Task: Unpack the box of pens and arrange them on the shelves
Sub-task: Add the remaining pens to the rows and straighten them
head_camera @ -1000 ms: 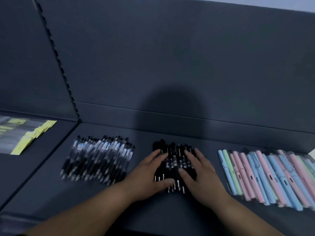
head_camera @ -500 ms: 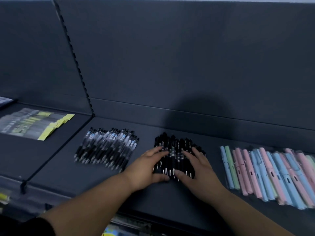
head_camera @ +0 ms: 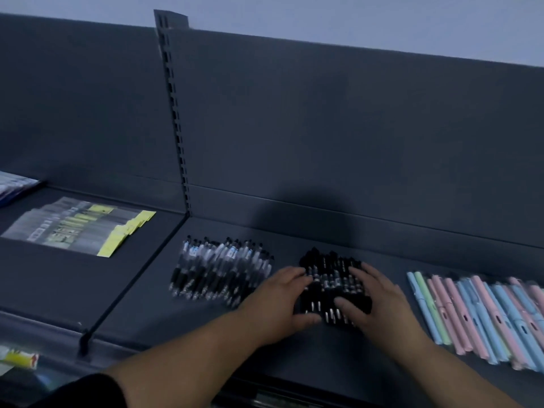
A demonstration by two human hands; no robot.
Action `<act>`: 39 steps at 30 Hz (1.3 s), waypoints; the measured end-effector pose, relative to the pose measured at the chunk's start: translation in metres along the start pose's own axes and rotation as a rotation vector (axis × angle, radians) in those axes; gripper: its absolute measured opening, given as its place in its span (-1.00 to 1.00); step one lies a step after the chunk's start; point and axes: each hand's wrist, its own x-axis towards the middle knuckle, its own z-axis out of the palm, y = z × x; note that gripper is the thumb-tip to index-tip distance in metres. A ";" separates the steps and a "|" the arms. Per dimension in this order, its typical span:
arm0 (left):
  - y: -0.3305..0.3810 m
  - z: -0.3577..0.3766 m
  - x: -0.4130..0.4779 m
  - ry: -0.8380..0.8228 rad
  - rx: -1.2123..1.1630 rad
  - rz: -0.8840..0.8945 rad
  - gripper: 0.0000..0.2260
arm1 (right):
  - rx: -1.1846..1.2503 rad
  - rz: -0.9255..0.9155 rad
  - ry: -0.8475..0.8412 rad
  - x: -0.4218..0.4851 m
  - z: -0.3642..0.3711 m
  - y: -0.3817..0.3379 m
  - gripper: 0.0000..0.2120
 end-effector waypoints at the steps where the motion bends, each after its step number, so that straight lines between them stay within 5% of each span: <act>1: -0.010 -0.008 -0.005 0.041 -0.003 -0.013 -0.33 | 0.035 -0.015 0.040 0.002 0.002 -0.012 -0.27; 7: -0.100 -0.060 -0.054 0.200 -0.035 -0.254 -0.37 | 0.131 -0.150 0.003 0.015 0.046 -0.100 -0.39; 13: -0.170 -0.074 -0.078 0.088 -0.242 -0.513 -0.15 | 0.211 -0.031 -0.231 0.027 0.090 -0.147 0.06; 22: -0.187 -0.067 -0.049 -0.073 -0.156 -0.327 0.05 | 0.092 0.017 -0.302 0.041 0.106 -0.166 0.30; 32: -0.186 -0.068 -0.074 -0.127 -0.195 -0.149 -0.16 | 0.036 -0.029 -0.347 0.027 0.098 -0.165 0.26; 39: -0.184 -0.060 -0.077 -0.106 -0.024 -0.031 -0.13 | -0.033 -0.050 -0.203 0.024 0.113 -0.165 0.12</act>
